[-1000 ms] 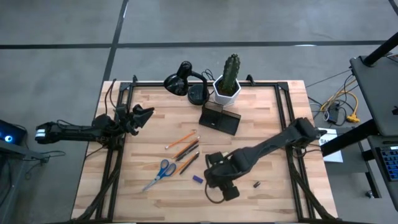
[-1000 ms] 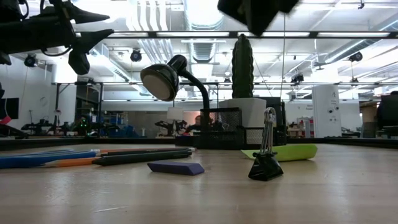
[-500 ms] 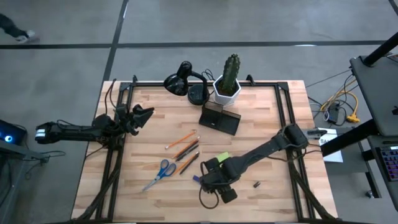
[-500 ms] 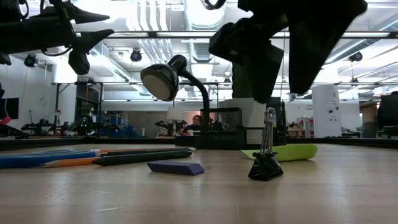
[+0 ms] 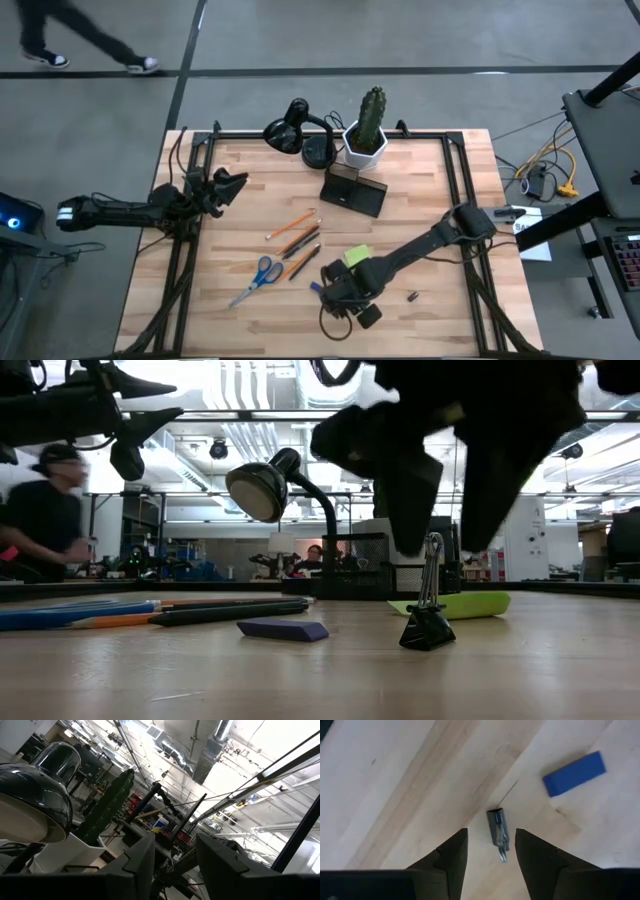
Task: Pick and place office supplies into organizer
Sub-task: Put the left black binder clip into the black desk organizer
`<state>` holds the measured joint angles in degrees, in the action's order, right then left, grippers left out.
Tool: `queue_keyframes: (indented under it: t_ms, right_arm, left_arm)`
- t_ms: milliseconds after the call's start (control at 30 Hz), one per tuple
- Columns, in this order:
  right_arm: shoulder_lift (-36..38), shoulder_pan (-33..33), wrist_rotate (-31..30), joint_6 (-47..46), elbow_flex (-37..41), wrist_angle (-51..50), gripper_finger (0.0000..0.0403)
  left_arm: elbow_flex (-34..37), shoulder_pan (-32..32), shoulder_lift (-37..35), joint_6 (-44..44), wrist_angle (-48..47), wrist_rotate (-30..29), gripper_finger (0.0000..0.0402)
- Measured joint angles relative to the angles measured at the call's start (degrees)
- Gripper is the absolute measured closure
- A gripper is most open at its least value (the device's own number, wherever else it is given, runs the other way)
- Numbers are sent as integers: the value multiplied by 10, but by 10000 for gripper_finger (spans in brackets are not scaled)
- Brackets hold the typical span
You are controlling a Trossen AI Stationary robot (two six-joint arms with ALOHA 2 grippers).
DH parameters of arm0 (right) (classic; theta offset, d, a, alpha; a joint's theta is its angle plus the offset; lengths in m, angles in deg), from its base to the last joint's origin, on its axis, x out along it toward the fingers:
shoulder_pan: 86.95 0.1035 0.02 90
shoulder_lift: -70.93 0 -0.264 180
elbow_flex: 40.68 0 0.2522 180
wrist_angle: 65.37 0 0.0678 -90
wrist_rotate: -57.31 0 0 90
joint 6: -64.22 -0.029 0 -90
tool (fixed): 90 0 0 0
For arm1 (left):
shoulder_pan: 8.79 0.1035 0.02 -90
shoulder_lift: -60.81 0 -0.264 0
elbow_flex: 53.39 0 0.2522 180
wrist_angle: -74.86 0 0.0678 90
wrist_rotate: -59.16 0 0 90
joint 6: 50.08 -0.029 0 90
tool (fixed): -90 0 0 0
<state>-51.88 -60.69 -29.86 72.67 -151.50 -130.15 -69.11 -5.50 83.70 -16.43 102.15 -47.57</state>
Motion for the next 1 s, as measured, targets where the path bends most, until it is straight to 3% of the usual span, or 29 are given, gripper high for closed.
queue_keyframes:
  t_ms: [433,1000]
  right_arm:
    - [-12,0,-22,-8,3,3,257]
    - [-12,0,-30,-7,4,-15,311]
  left_arm:
    - [0,0,-1,0,0,0,274]
    - [0,0,-1,0,0,0,274]
